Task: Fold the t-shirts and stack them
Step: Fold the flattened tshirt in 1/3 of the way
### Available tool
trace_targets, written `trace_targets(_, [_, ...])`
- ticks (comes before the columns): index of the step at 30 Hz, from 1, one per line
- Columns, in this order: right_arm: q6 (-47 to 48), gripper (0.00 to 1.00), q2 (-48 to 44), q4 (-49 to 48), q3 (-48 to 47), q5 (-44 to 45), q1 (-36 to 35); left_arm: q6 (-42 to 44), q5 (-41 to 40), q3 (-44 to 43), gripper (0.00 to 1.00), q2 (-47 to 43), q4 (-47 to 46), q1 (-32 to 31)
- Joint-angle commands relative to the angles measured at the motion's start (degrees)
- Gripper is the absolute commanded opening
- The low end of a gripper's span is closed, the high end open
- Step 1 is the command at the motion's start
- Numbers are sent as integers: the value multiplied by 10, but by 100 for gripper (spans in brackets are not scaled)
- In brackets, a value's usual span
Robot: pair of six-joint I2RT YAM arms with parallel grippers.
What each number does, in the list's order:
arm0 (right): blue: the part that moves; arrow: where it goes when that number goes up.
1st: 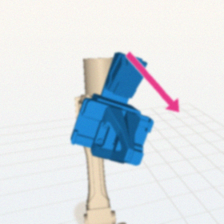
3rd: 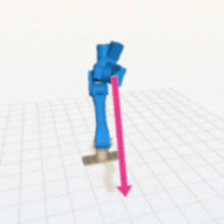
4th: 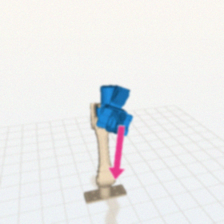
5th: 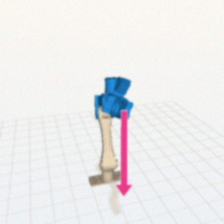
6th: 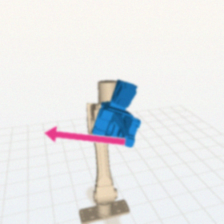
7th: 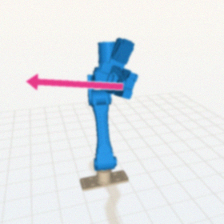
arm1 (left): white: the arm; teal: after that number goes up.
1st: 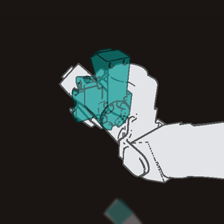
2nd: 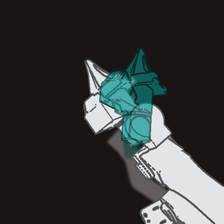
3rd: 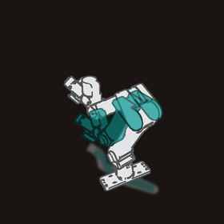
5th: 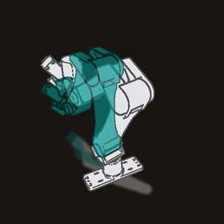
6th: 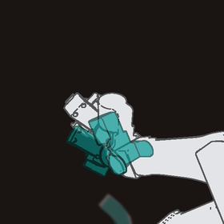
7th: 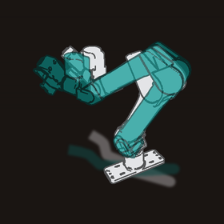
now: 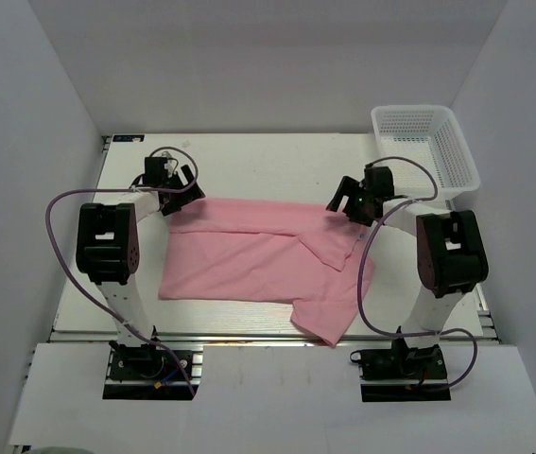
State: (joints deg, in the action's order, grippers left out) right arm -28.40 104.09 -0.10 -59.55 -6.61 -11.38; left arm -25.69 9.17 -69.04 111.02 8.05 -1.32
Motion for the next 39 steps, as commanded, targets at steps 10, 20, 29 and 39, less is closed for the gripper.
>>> trace_targets(10, [-13,90,29,34,14,-3,50,-52,-59,-7,100,38,83,4])
trace_targets(20, [46,90,138,21,-172,-75,50,-95,-76,-121,100,103,101,16])
trace_targets(29, [117,90,140,40,-293,-141,37,-71,-47,-212,100,86,115,30])
trace_targets(39, [199,90,-114,71,-77,-107,-36,-31,-80,-45,100,-146,163,18])
